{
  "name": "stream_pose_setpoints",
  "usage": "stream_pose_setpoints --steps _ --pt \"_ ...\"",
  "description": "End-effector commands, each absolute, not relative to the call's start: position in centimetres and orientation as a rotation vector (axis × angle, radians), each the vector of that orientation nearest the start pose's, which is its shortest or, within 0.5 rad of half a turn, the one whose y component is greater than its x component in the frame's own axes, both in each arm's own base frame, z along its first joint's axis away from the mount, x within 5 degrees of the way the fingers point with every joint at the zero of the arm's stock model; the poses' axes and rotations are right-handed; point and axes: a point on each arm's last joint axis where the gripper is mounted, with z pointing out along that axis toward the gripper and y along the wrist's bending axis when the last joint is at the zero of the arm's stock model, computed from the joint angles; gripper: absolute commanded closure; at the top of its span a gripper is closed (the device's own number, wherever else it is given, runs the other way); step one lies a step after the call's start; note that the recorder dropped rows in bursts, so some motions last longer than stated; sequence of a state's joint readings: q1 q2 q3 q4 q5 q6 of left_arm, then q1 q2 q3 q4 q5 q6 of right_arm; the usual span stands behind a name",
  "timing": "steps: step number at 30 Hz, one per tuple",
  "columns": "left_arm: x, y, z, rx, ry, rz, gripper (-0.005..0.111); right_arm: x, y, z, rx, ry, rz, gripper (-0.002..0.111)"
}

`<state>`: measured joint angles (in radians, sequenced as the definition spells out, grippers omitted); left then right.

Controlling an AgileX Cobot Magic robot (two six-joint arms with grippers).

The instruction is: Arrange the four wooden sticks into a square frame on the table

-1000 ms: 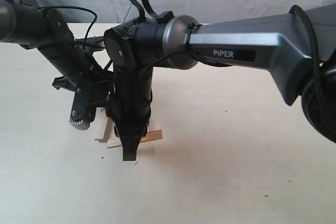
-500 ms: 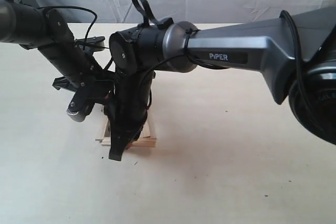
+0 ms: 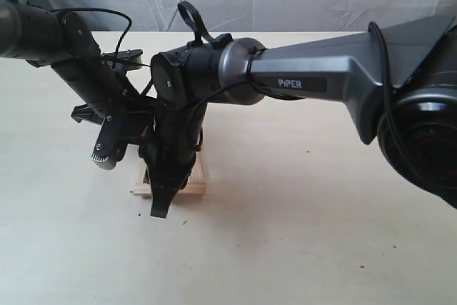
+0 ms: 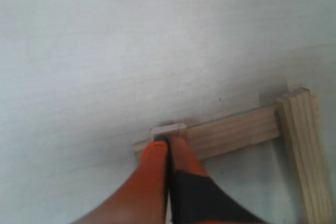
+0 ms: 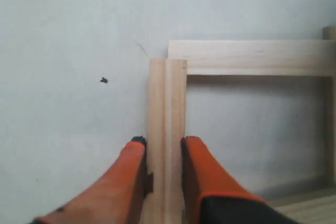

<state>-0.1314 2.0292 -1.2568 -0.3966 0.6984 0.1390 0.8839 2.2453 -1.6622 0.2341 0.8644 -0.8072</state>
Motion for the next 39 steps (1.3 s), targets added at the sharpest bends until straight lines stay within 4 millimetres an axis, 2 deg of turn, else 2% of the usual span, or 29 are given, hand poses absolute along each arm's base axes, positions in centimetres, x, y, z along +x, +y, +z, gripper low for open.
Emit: stream_pose_setpoints --steps 1,15,19,29,31,36,39 --pt "38.05 -7.41 12.75 -0.025 2.944 -0.428 0.107 28.4 36.45 13.13 -2.031 2.033 0.265 0.109" --pt "38.05 -7.41 12.75 -0.022 2.944 -0.428 0.107 29.09 36.78 13.31 -1.987 1.963 0.216 0.109" --pt "38.05 -7.4 12.75 -0.02 2.944 -0.426 0.107 29.11 36.75 13.3 -2.024 1.925 0.202 0.109" --pt "38.05 -7.4 12.75 -0.02 2.944 -0.426 0.107 29.08 36.74 13.29 -2.023 1.93 0.205 0.108" --pt "38.05 -7.4 12.75 -0.02 2.944 -0.426 0.107 29.05 36.76 13.29 -2.02 1.934 0.211 0.101" --pt "38.05 -7.39 12.75 -0.018 2.944 -0.424 0.107 29.04 36.75 13.29 -2.021 1.935 0.211 0.074" --pt "38.05 -7.39 12.75 -0.018 2.944 -0.424 0.107 29.04 36.75 13.49 -2.016 1.934 0.212 0.073"
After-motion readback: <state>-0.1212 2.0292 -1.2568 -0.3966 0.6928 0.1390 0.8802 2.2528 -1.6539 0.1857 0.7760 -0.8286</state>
